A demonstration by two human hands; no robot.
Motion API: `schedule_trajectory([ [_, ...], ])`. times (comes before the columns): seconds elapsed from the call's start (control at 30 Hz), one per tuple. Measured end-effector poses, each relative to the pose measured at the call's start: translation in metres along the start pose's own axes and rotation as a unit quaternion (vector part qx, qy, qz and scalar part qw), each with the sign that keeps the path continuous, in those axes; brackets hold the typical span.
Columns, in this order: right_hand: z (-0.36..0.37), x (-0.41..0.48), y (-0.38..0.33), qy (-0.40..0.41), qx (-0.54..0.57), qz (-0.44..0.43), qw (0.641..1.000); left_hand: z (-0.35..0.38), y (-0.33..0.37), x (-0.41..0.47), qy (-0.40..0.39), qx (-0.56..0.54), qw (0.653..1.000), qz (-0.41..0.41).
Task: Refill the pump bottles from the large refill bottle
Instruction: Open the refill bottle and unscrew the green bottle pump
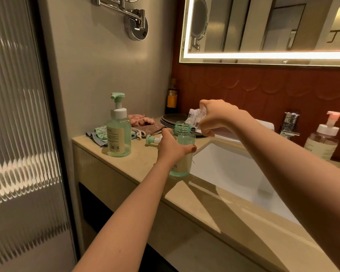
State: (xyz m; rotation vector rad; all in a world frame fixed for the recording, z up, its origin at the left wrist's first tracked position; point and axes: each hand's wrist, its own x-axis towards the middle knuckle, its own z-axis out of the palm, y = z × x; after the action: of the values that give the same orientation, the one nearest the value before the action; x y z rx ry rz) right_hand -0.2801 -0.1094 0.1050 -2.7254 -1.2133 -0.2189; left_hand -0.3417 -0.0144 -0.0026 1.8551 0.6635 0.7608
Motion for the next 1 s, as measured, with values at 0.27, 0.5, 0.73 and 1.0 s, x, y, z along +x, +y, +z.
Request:
schedule_trajectory([
  [0.27, 0.0008, 0.0014, 0.0008, -0.003, 0.005, 0.004, 1.0, -0.0001, 0.0003, -0.0005, 0.001, -0.002, 1.0, -0.001],
  [0.5, 0.0002, 0.0009, -0.0003, -0.002, -0.003, 0.004, 1.0, 0.0001, 0.0, -0.0009, 0.001, -0.003, 1.0, -0.002],
  [0.73, 0.0011, 0.0034, -0.0001, -0.003, -0.009, 0.003, 1.0, 0.0, 0.0006, -0.0008, 0.001, -0.006, 1.0, -0.002],
  [1.0, 0.0015, 0.0038, 0.0006, -0.002, -0.005, 0.001, 1.0, 0.0006, 0.0003, 0.0006, 0.002, -0.005, 1.0, -0.005],
])
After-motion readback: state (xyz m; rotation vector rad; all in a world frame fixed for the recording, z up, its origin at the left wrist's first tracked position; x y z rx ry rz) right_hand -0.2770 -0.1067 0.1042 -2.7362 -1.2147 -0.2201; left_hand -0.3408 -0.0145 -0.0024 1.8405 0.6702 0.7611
